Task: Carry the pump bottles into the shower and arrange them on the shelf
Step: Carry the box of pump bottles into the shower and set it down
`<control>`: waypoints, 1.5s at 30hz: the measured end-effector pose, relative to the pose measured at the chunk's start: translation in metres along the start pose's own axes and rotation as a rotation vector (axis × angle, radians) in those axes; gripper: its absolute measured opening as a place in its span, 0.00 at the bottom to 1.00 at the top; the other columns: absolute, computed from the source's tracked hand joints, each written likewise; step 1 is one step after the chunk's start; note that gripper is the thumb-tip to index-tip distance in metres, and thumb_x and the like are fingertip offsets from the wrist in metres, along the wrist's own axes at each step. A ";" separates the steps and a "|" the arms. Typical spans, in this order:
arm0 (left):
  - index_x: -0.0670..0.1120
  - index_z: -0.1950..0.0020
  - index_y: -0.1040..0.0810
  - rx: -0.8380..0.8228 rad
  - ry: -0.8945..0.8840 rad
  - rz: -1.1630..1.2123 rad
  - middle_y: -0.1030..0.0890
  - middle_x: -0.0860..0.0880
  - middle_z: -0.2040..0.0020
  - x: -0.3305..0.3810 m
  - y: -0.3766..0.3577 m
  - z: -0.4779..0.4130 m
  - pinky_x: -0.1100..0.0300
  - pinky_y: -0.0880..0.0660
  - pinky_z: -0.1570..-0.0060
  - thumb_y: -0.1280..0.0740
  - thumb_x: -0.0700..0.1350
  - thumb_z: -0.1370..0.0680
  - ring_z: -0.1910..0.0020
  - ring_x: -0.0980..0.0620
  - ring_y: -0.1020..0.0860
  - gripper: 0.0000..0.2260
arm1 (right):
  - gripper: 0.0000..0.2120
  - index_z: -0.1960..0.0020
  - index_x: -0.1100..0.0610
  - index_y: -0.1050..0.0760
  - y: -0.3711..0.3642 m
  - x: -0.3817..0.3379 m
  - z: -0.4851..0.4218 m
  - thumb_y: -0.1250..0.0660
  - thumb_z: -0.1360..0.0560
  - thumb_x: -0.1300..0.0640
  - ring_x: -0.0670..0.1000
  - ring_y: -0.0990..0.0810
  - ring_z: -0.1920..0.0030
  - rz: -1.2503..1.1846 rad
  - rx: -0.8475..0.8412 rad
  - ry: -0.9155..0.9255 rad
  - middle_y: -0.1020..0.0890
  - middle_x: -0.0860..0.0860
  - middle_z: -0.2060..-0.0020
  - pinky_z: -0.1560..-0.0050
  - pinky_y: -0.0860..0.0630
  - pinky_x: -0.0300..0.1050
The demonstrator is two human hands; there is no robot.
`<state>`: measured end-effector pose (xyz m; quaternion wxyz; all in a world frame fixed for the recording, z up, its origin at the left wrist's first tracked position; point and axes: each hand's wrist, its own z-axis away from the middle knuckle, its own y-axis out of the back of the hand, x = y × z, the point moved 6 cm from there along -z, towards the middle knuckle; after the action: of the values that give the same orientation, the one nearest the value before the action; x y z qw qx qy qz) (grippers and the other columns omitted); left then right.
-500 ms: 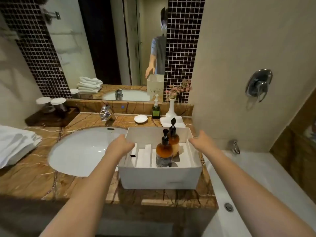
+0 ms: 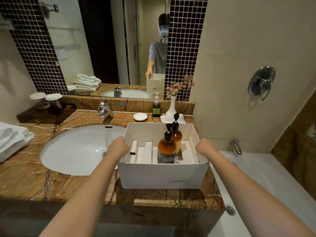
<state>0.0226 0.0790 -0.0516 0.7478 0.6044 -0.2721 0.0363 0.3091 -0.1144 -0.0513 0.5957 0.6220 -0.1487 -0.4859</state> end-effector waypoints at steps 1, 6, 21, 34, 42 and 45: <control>0.44 0.53 0.33 0.002 -0.005 0.005 0.29 0.45 0.56 0.001 0.001 0.001 0.52 0.29 0.52 0.43 0.38 0.25 0.55 0.45 0.29 0.02 | 0.15 0.42 0.63 0.25 0.001 0.000 0.001 0.43 0.25 0.62 0.60 0.21 0.47 0.003 0.010 0.005 0.20 0.59 0.47 0.53 0.26 0.47; 0.43 0.53 0.32 -0.001 -0.026 0.002 0.28 0.45 0.56 0.007 0.006 0.002 0.55 0.32 0.57 0.43 0.37 0.24 0.56 0.45 0.28 0.03 | 0.15 0.42 0.63 0.25 0.004 0.001 0.008 0.44 0.25 0.63 0.60 0.21 0.47 -0.003 0.018 -0.008 0.20 0.60 0.46 0.57 0.29 0.44; 0.42 0.54 0.31 0.051 -0.075 0.026 0.28 0.44 0.56 0.063 0.128 0.037 0.55 0.32 0.60 0.43 0.35 0.26 0.56 0.44 0.28 0.04 | 0.14 0.42 0.66 0.26 0.118 -0.047 0.052 0.43 0.24 0.63 0.60 0.22 0.46 -0.032 -0.007 0.024 0.20 0.61 0.46 0.56 0.28 0.45; 0.41 0.56 0.31 0.196 -0.210 0.045 0.31 0.47 0.66 0.194 0.301 0.083 0.55 0.34 0.59 0.42 0.36 0.24 0.57 0.46 0.29 0.02 | 0.16 0.38 0.68 0.29 0.326 -0.107 0.098 0.42 0.23 0.64 0.62 0.22 0.45 -0.024 0.085 0.103 0.23 0.64 0.41 0.64 0.31 0.44; 0.39 0.57 0.29 0.150 -0.268 0.064 0.29 0.45 0.64 0.254 0.298 0.100 0.57 0.34 0.66 0.41 0.36 0.26 0.60 0.46 0.28 0.03 | 0.15 0.39 0.68 0.28 0.388 -0.062 0.116 0.41 0.24 0.63 0.62 0.24 0.45 -0.067 0.155 0.022 0.23 0.63 0.45 0.56 0.28 0.47; 0.39 0.60 0.30 0.102 -0.303 0.077 0.27 0.42 0.60 0.280 0.284 0.106 0.56 0.31 0.61 0.41 0.35 0.27 0.57 0.43 0.27 0.03 | 0.16 0.38 0.67 0.28 0.404 -0.036 0.123 0.38 0.25 0.63 0.62 0.25 0.41 -0.071 0.171 -0.016 0.23 0.63 0.42 0.50 0.28 0.50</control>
<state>0.1134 -0.0197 0.3391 0.6645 0.6294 -0.4026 -0.0130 0.3546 -0.2602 0.3446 0.5218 0.6715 -0.1723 -0.4972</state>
